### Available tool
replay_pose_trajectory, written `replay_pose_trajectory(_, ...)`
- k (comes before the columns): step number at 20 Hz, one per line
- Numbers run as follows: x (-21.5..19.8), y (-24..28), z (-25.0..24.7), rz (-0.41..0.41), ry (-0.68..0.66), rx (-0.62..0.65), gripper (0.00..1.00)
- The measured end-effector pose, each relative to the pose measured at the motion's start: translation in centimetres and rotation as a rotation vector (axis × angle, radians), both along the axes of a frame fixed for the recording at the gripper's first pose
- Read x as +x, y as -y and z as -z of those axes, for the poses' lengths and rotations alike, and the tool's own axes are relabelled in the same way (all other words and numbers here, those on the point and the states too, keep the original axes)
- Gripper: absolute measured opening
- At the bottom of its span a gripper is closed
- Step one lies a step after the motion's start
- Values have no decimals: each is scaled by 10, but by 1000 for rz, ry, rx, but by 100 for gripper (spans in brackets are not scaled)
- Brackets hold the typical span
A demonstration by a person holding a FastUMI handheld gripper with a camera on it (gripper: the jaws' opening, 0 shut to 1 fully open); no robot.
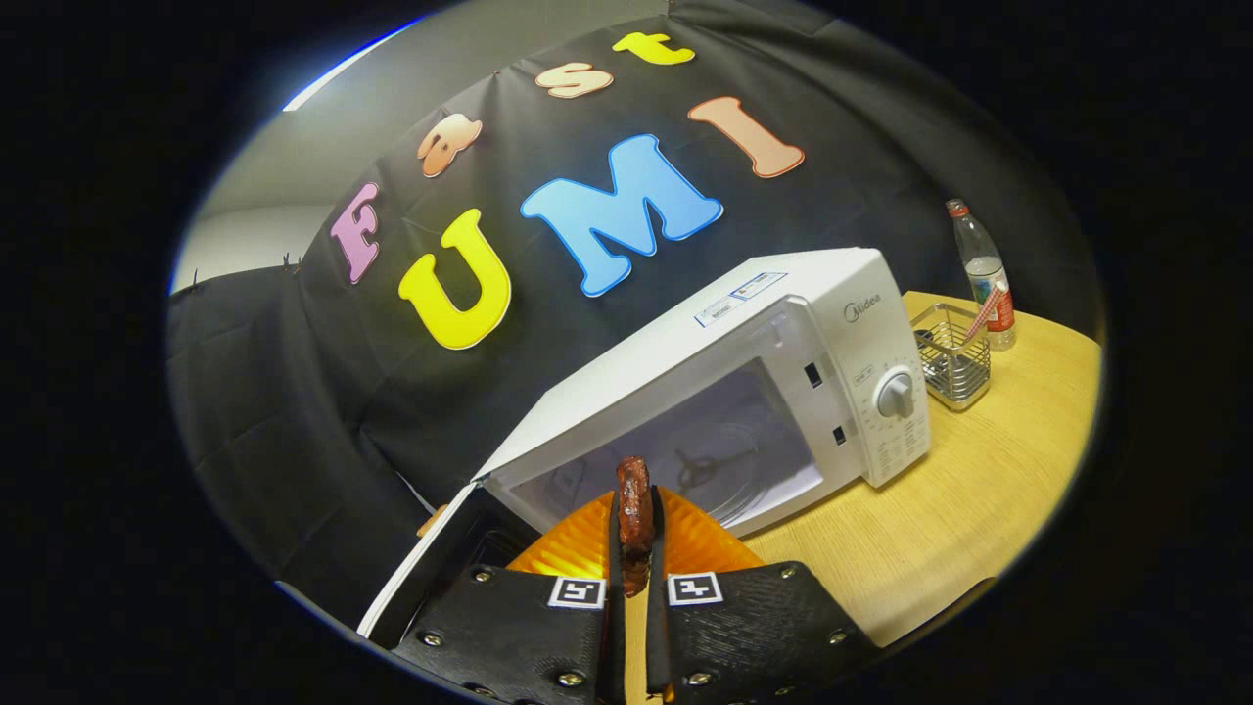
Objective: Open the microwave, put the food inside, and close the microwave door.
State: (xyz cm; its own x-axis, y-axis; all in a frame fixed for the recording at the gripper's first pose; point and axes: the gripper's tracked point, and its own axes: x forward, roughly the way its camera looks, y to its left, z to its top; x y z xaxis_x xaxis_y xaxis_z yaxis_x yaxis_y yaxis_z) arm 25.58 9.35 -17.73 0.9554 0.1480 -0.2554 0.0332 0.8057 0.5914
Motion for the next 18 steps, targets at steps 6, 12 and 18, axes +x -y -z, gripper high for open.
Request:
replay_pose_trajectory(6,43,-15,29,27,-10,40,9)
replay_pose_trajectory(12,84,-21,53,53,-35,39,9)
replay_pose_trajectory(18,114,-16,77,91,-23,-6,11)
